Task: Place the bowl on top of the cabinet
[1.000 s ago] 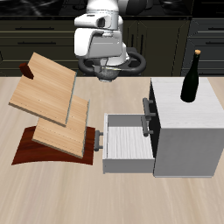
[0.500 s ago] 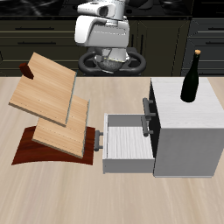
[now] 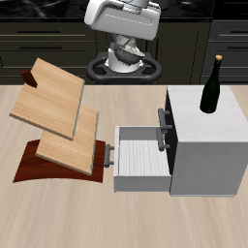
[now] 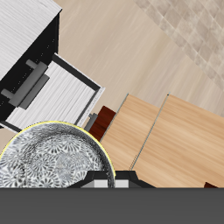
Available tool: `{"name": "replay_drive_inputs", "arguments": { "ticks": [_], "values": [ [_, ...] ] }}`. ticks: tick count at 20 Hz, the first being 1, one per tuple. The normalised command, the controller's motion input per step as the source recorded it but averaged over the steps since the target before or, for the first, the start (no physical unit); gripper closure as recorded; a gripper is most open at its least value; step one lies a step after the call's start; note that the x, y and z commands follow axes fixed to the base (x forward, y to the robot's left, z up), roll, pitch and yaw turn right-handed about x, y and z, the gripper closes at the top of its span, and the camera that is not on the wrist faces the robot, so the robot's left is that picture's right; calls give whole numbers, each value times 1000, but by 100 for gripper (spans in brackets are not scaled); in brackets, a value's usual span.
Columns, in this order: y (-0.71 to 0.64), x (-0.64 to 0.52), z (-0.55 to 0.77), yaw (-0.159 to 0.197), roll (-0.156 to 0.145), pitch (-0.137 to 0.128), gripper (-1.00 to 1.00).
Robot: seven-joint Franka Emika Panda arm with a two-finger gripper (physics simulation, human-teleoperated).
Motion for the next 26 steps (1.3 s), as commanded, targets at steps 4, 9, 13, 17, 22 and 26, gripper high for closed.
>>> {"name": "replay_drive_inputs", "arguments": {
  "ticks": [4,9,13,17,22,26],
  "values": [
    [121,-299,337,-293,-27,-20,100],
    [78,-230,103,-140,-13,-9,100],
    [97,-301,188,-149,-2,-22,100],
    [301,-261,105,-33,54,-32,100],
    [246,-152,95,3,41,-28,100],
    [145,-93,200,-25,19,-48,100]
  ]
}}
